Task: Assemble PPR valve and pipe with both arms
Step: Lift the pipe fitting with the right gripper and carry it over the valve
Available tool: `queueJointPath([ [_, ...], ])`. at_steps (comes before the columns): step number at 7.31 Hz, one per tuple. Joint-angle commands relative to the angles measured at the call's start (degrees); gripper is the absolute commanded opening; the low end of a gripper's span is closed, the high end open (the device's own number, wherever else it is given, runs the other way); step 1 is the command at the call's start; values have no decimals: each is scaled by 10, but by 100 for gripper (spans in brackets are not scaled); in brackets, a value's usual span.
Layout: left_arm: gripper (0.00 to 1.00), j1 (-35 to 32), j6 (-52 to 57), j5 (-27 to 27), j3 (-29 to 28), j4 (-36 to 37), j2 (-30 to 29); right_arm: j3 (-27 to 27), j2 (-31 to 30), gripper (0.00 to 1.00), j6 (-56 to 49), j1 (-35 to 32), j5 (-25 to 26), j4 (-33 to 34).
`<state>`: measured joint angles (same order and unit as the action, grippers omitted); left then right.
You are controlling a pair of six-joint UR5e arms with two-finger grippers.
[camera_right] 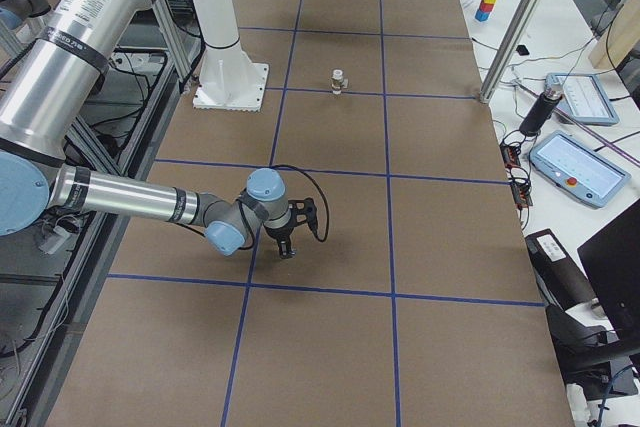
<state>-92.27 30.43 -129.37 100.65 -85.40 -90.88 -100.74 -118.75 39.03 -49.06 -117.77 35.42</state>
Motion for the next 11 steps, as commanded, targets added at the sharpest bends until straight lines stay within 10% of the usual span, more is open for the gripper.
queueJointPath([
  [1, 100, 0, 0, 0, 2, 0, 0, -2, 0, 0, -1, -2, 1, 0],
  [7, 100, 1, -193, -36, 3, 1, 21, -10, 156, 0, 1, -55, -44, 128],
  [11, 100, -2, -230, -114, 17, -98, 118, -114, 346, 0, 5, -74, -52, 463],
])
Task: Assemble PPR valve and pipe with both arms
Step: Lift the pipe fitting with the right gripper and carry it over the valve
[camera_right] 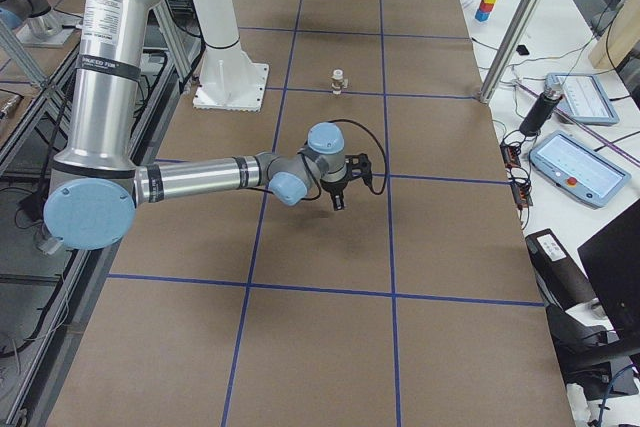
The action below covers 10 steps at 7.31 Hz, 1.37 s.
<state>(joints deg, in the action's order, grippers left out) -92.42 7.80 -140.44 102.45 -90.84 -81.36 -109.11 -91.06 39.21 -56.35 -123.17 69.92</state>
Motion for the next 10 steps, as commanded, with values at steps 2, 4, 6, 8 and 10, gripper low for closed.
queueJointPath([
  [2, 100, -2, -5, 9, -11, -45, 24, -30, 189, 0, 85, 39, 9, 224],
  [4, 100, -2, -4, 32, -9, -50, 24, -22, 331, 0, 252, 132, 75, 322],
  [6, 100, -6, -2, 32, -9, -73, 24, 47, 477, 0, 356, 203, 137, 417],
  [8, 100, -6, -4, 34, -12, -78, 24, 81, 518, 0, 407, 249, 172, 417],
  [10, 100, -6, -4, 33, -10, -81, 38, 108, 539, 0, 430, 292, 207, 410],
])
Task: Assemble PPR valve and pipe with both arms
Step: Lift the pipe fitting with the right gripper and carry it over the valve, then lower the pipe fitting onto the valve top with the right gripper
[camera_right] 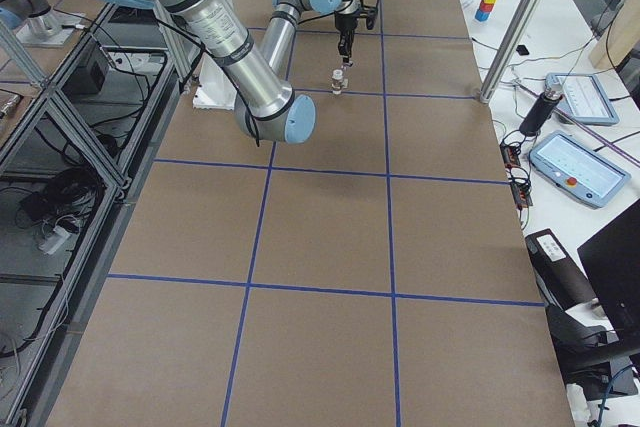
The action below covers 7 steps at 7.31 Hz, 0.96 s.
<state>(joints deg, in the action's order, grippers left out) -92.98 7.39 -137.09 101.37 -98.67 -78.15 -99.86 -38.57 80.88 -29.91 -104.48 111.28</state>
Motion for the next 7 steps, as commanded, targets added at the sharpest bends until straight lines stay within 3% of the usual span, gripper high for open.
queueJointPath([
  [1, 100, 0, 0, 0, 1, -4, 6, 16, 11, 0, 13, 39, 22, -24],
  [7, 100, 0, 0, 0, 2, -5, 14, 39, 9, 0, 2, 57, 68, -33],
])
